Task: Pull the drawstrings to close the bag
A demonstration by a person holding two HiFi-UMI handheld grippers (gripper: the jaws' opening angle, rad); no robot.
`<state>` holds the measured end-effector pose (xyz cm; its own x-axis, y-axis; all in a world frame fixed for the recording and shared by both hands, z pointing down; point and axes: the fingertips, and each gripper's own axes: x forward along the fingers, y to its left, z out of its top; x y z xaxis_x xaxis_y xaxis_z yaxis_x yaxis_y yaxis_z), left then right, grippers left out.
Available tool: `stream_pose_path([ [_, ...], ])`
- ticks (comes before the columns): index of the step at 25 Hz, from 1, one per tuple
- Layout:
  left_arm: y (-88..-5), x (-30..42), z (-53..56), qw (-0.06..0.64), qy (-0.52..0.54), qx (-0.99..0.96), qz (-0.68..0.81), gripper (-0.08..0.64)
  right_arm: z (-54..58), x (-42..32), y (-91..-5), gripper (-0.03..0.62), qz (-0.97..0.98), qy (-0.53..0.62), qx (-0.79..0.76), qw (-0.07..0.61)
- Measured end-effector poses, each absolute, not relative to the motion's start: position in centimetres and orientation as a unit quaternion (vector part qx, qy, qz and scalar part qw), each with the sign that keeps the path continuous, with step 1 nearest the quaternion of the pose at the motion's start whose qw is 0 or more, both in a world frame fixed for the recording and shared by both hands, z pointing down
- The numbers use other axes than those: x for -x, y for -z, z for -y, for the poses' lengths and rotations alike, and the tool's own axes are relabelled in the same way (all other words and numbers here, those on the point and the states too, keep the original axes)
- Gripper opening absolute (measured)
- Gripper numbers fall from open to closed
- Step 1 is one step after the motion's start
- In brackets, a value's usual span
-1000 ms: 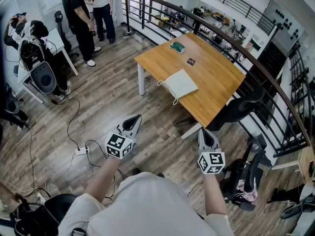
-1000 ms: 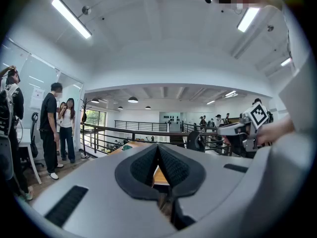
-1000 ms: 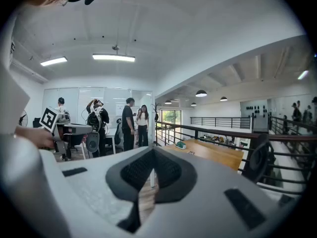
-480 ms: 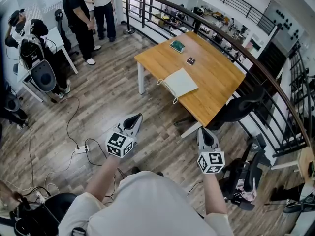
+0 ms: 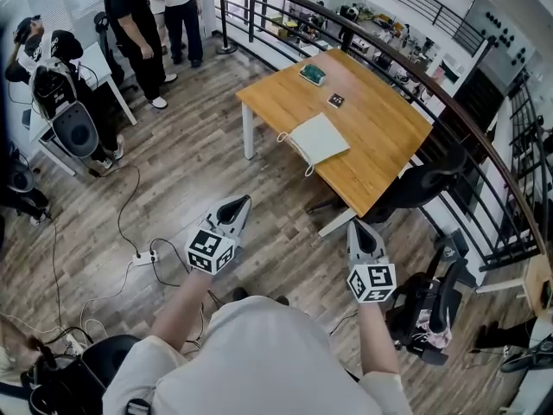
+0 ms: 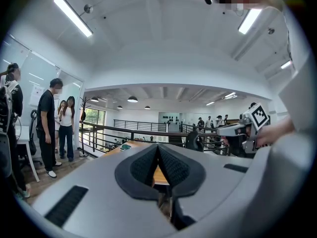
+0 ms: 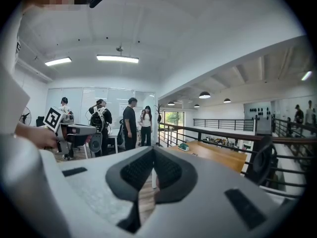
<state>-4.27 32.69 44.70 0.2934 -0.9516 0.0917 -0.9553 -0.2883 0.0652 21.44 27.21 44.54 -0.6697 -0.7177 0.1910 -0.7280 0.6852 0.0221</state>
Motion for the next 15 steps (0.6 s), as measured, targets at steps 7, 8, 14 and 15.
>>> stream_pose_path([
  [7,-45.0,5.1,-33.2,0.057,-0.011,-0.804,0.592,-0.006,-27.8,-20.5,-45.1,0.017,0.913,-0.027,-0.395,0.1],
  [8,-45.1,5.2,-33.1,0.058,-0.01,-0.804,0.591,-0.005,-27.8,-20.4,-45.2,0.019,0.912,-0.027,-0.396,0.1],
  [14,-45.4,6.1,-33.0,0.062,-0.005,-0.806,0.589,0.036,-27.9,-19.7,-45.4,0.026,0.908,-0.021,-0.404,0.104],
  [15,-45.4,6.2,-32.9,0.063,-0.004,-0.807,0.587,0.044,-27.8,-19.7,-45.5,0.031,0.907,-0.02,-0.406,0.105],
])
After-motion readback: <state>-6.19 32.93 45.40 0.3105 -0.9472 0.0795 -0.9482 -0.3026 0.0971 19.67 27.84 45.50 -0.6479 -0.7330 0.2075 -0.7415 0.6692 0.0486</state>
